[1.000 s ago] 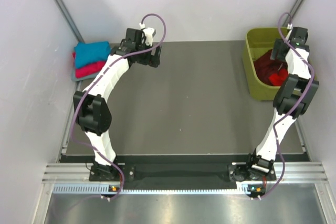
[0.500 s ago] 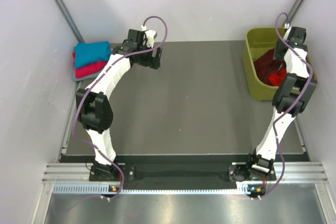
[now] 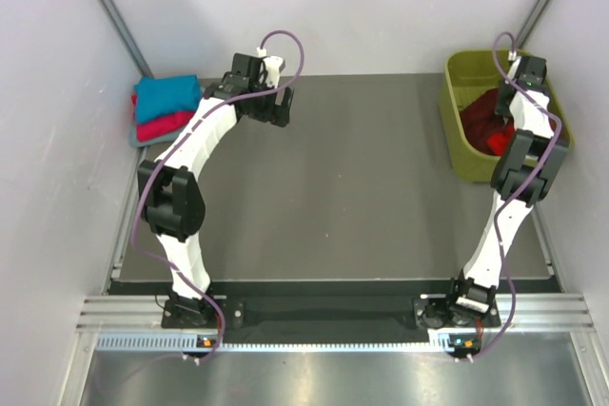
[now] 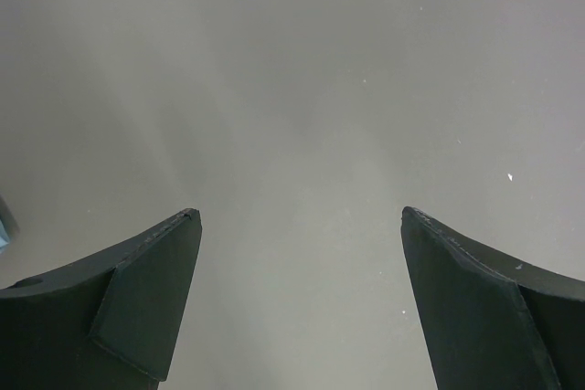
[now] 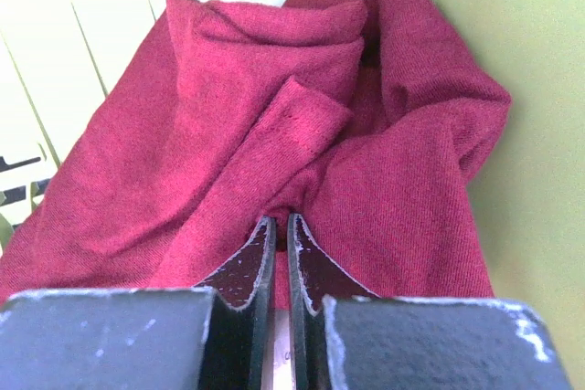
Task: Fold and stack the t-shirts
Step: Grab the tshirt from the pile, then move the tshirt to the center of the board
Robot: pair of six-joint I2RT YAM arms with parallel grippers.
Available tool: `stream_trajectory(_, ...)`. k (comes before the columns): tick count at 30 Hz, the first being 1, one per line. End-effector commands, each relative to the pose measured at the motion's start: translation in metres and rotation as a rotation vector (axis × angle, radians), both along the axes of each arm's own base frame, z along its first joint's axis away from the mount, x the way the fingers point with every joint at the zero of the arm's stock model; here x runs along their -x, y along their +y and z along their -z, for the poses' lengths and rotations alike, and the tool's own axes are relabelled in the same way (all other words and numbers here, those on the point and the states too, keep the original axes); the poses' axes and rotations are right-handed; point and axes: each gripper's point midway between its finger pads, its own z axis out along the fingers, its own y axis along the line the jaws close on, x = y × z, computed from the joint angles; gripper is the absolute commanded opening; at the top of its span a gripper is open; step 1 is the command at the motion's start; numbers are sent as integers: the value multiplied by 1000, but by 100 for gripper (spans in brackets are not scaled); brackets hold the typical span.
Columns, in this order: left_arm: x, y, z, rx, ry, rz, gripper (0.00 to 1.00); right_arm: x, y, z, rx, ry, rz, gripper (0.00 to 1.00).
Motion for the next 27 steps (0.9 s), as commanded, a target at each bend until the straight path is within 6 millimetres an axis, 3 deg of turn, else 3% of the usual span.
stream_trajectory(1, -8, -1, -12, 10, -38, 7, 95, -17, -4, -54, 45, -126, 15, 0)
stream_trajectory(4, -11, -4, -14, 20, -40, 7, 95, -16, 5, -86, 15, -187, 17, 0)
stream_trajectory(5, -12, -4, -15, 24, -45, 8, 95, -14, 12, -115, 3, -238, 3, 0)
stream_trajectory(6, -14, -5, -18, 31, -52, 4, 95, -14, 21, -132, -31, -275, -5, 0)
stream_trajectory(7, -15, -5, -18, 30, -54, 5, 95, -9, 30, -170, -34, -342, -21, 0)
stream_trajectory(9, -20, -3, -23, 30, -75, -16, 95, -4, 52, -209, -78, -420, -66, 0)
stream_trajectory(10, -21, -2, -25, 37, -82, -22, 95, 4, 67, -242, -84, -474, -106, 0)
stream_trajectory(13, -26, 0, -34, 59, -115, -24, 95, 23, 92, -294, -150, -562, -121, 0)
stream_trajectory(18, -32, 9, -45, 75, -158, -59, 95, 51, 140, -332, -223, -610, -249, 0)
stream_trajectory(24, -36, 29, -46, 103, -157, -147, 95, 81, 223, -371, -199, -631, -543, 0)
stream_trajectory(25, -36, 35, -49, 106, -164, -162, 95, 87, 248, -381, -205, -641, -600, 0)
stream_trajectory(27, -36, 45, -47, 102, -165, -202, 95, 95, 275, -392, -200, -660, -667, 0)
